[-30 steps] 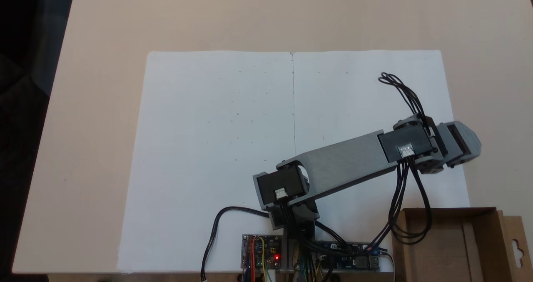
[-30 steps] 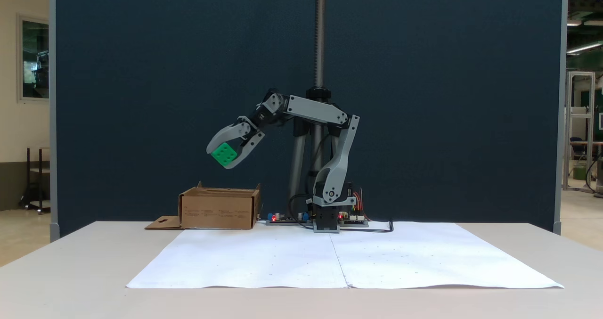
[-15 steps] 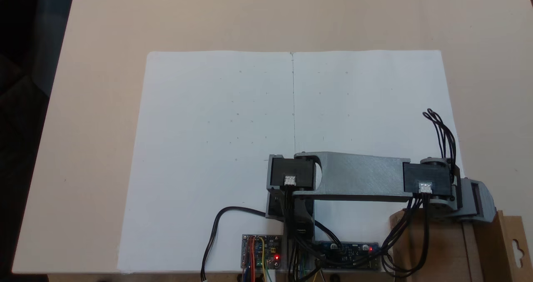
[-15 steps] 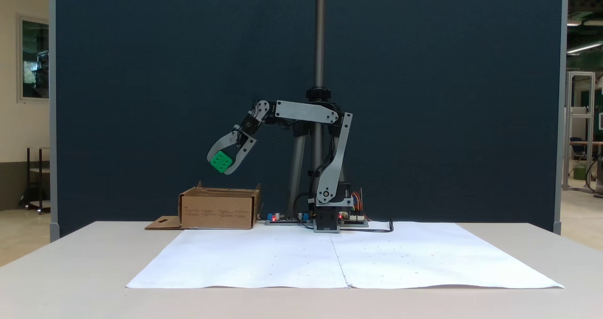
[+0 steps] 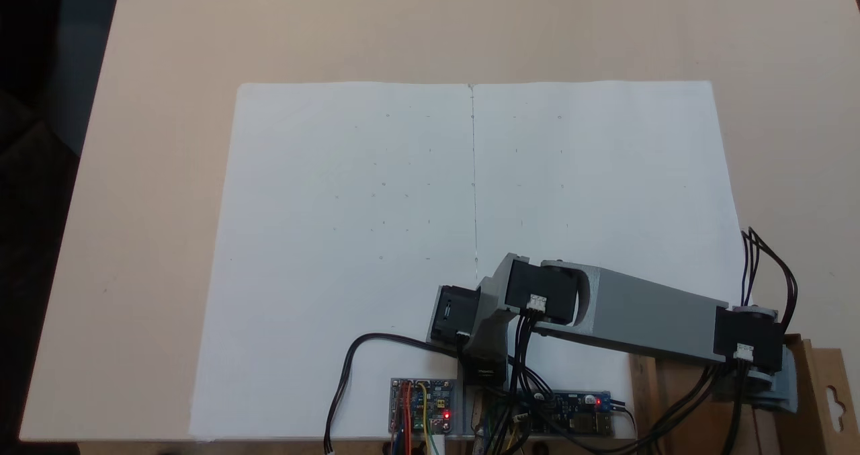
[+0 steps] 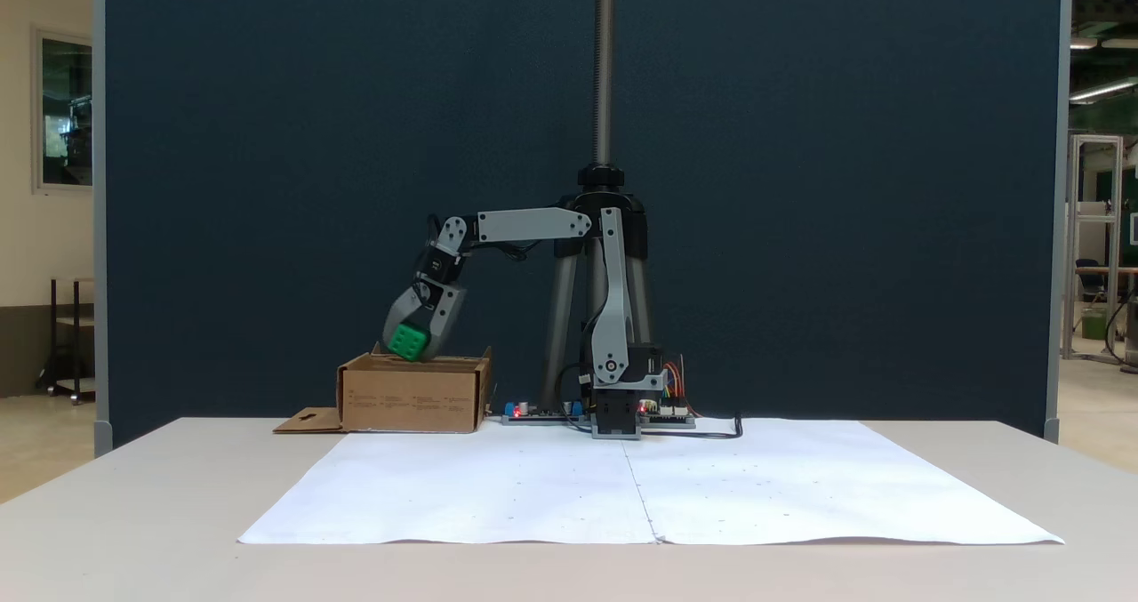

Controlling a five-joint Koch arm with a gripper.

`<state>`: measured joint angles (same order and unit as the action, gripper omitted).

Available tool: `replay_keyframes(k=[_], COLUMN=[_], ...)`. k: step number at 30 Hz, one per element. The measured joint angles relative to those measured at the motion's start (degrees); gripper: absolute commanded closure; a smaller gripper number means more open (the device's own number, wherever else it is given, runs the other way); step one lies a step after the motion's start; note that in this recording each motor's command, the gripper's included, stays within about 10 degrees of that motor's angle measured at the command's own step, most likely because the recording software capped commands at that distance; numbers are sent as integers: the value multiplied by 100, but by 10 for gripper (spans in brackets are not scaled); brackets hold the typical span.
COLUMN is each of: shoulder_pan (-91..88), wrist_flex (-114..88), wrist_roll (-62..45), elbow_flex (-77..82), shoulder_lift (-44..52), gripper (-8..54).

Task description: Grasp a green dice and put it in the bin.

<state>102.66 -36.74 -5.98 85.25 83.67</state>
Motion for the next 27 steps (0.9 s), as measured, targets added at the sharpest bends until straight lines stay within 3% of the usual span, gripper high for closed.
replay_keyframes(k=[4,7,12,20,27], shoulder_pan=[9,9,9,-62,-1125], wrist_flex=[-308,-316,-325,-299,-299], wrist_roll=[-9,-9,-9,-9,369], elbow_flex=[0,0,0,0,-633], shoulder_lift=[-229,-387,-527,-422,1169], gripper=[322,152,-7,18,25])
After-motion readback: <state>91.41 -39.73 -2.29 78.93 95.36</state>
